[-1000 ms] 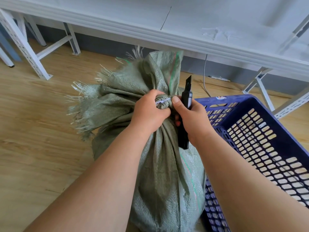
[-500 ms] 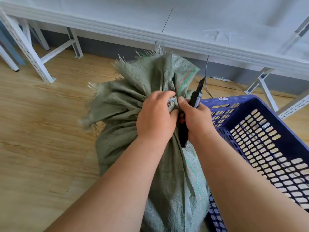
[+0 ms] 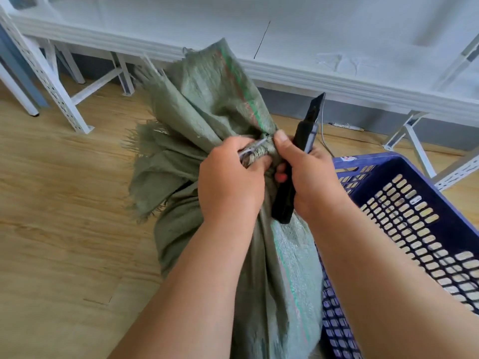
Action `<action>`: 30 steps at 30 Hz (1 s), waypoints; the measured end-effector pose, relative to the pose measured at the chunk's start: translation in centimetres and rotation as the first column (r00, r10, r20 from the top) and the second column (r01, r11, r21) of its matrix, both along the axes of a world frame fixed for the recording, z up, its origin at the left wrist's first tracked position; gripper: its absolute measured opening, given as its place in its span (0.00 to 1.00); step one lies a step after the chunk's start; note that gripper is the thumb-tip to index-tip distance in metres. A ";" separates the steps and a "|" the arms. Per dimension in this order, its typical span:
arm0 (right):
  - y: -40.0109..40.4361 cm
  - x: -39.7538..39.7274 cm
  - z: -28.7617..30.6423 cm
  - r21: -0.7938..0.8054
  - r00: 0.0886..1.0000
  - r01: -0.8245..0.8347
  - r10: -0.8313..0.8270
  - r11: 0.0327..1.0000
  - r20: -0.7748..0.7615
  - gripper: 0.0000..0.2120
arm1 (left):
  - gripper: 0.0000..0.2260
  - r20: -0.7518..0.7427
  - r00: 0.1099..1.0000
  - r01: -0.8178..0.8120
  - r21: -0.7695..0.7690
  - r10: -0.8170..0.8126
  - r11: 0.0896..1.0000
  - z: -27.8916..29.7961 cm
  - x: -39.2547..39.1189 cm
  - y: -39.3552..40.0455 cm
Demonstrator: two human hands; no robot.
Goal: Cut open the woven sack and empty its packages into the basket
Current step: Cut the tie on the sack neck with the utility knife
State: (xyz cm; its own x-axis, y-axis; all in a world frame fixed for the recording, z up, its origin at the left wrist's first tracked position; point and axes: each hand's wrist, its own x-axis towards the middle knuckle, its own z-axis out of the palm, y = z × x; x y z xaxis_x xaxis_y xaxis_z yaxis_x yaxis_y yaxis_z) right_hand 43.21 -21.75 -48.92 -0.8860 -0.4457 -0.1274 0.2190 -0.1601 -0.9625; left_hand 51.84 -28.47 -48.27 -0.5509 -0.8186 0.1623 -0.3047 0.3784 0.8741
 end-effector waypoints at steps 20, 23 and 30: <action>1.0 -0.9 -1.6 0.381 0.992 -0.012 0.060 0.924 -0.115 0.09 | 0.12 0.189 0.978 0.110 -0.127 -0.085 0.986 -3.7 -1.7 -0.8; 0.8 -0.9 -1.4 0.225 0.997 -0.056 0.041 0.973 0.069 0.07 | 0.12 0.086 0.992 0.103 -0.115 -0.093 0.988 -3.8 -1.7 -0.5; 0.6 -1.1 -1.8 0.119 0.980 0.014 -0.038 0.993 0.197 0.06 | 0.18 0.064 0.949 0.317 -0.171 -0.310 0.933 -3.5 -0.9 -0.6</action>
State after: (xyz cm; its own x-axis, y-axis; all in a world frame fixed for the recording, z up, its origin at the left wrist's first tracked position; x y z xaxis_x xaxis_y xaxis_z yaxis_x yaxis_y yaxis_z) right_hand 42.09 -21.16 -50.76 -0.8490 -0.3946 -0.3514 0.4045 -0.0575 -0.9127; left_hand 50.90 -29.11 -51.79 -0.7829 -0.5631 0.2644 -0.1751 0.6073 0.7749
